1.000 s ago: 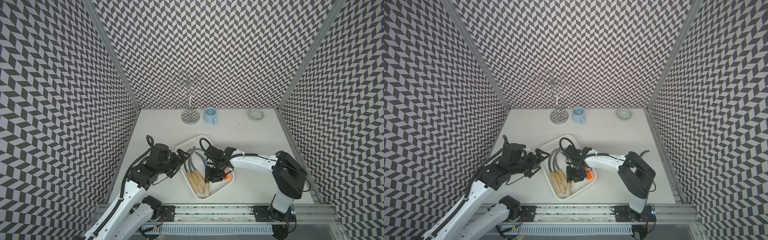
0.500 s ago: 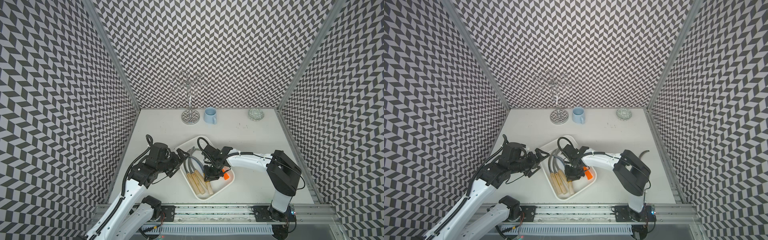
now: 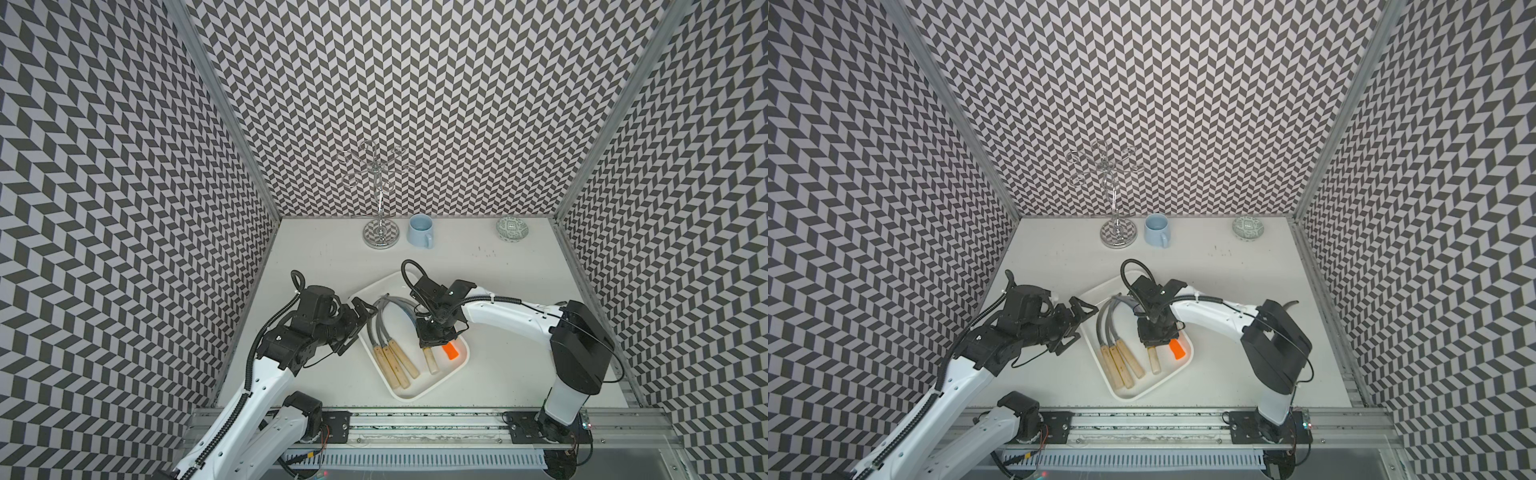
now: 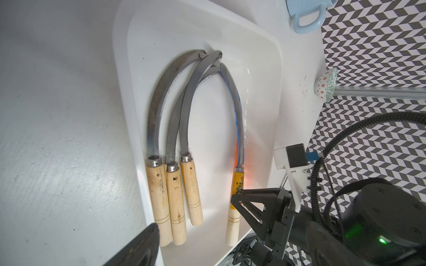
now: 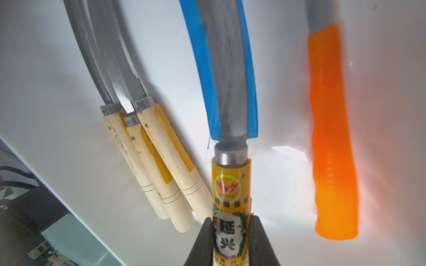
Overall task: Put small sickles into storage boxes
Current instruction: Place the sickle in the storage box.
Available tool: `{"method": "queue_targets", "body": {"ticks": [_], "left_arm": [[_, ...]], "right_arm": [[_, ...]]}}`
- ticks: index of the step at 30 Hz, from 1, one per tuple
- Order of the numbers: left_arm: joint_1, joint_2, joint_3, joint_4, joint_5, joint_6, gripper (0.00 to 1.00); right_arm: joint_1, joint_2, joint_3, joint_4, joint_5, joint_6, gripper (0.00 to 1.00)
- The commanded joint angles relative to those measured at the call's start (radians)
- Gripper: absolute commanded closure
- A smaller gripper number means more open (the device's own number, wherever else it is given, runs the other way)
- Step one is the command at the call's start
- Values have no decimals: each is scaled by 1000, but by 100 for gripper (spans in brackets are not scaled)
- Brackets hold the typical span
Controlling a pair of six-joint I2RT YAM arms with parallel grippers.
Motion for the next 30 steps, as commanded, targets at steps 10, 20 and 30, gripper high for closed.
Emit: {"method": "queue_targets", "body": {"ticks": [10, 20, 30], "left_arm": [[25, 7, 5, 22, 2, -6, 0], [42, 60, 37, 65, 17, -21, 0], [46, 74, 9, 121, 82, -36, 1]], "right_arm": [[-2, -31, 43, -28, 272, -203, 81], [-2, 3, 50, 17, 282, -319, 81], [0, 53, 32, 65, 255, -339, 82]]}}
